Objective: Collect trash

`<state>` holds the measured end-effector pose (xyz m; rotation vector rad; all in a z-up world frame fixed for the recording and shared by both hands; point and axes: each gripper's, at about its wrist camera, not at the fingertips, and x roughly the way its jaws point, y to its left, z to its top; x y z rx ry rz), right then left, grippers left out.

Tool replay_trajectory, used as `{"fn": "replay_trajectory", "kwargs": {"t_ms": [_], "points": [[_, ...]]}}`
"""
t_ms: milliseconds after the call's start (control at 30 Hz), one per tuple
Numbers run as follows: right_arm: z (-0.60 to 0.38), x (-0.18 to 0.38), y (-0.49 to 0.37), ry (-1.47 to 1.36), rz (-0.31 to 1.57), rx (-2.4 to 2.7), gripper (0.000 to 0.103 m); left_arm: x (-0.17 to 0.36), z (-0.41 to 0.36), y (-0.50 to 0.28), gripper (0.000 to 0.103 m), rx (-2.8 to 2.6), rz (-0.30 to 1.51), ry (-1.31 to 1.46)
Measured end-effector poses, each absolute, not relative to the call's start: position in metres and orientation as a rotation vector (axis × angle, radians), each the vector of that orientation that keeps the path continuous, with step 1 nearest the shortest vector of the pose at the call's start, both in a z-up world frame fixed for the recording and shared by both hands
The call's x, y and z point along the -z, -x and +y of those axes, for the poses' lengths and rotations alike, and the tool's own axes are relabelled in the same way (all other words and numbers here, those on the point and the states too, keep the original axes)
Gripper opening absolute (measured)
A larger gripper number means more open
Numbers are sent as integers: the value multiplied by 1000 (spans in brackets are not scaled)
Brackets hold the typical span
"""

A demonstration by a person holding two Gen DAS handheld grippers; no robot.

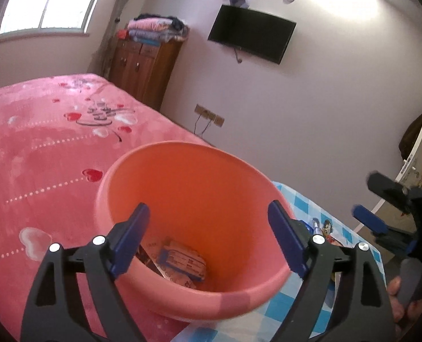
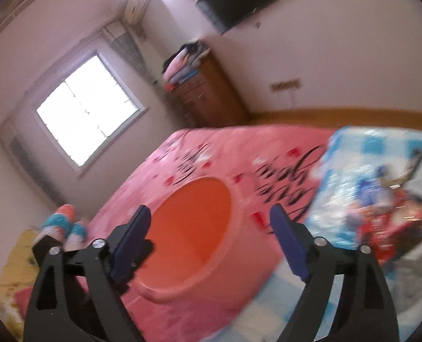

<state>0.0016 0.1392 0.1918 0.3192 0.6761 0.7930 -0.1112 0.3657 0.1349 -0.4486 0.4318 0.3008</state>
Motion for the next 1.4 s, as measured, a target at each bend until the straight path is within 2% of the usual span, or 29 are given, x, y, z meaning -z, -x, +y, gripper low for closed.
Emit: {"fn": "replay_trajectory", "kwargs": {"t_ms": [500,933,1167,1400], "points": [[61,-144,71,-165,530,-520,90,-149,287,136,86,-172,284,204],[-21,-104,93,-239,469,-362,98,-133,237,130,86,-122,460,128],[-59,-89,83,-347,494,-344,98,-127,204,115,86,-81,506,62],[-89,-73,68,-412,547,-345,98,-121,174,68,86,28,589,5]]}}
